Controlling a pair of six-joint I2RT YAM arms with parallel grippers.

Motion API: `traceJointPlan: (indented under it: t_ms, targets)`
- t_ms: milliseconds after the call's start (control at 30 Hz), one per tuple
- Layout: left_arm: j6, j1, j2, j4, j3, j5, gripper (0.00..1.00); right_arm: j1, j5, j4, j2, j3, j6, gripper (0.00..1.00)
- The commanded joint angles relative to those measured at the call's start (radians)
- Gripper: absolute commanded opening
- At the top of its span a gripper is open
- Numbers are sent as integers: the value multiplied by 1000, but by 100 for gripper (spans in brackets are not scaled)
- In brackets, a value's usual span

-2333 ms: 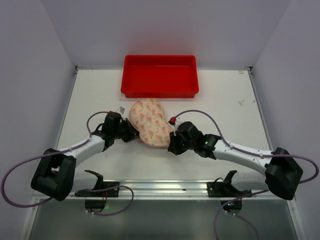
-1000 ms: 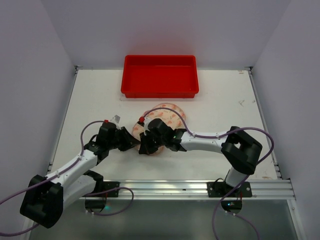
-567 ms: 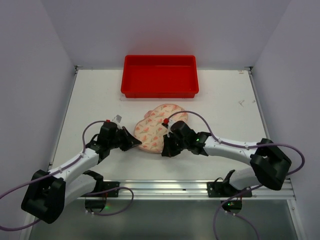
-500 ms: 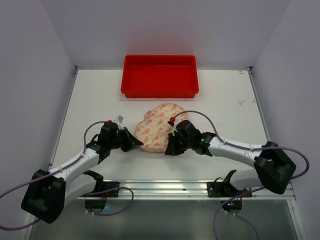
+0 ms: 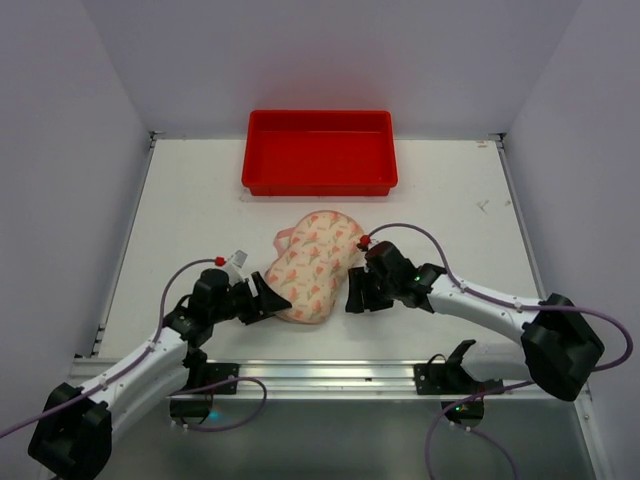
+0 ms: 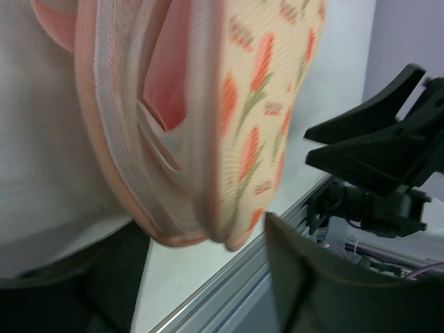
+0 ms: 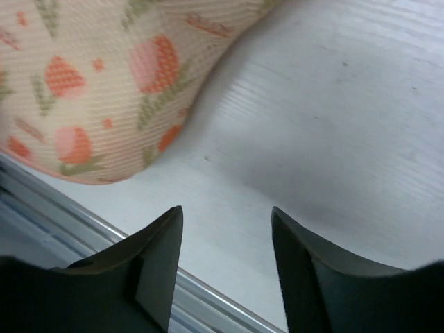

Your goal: Unzip the laundry bag and remove the bra

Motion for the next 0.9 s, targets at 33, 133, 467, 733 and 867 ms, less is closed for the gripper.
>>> traceJointPlan:
  t_ms: [33, 133, 467, 733, 867]
  targets:
    - [58, -16, -85, -152, 15, -39, 80, -10, 98, -145, -101, 6, -7, 75]
    - [135, -16, -90, -329, 148, -187, 86, -10, 126, -182, -182, 34, -7, 92]
    - [451, -10, 276, -422, 675, -386, 76, -8, 248, -173, -389, 88, -32, 99]
    - [552, 28, 707, -339, 840, -147, 58, -10, 264, -124, -517, 29, -20, 99]
    - [568, 42, 790, -325, 861, -133, 53, -8, 264, -122, -569, 2, -7, 99]
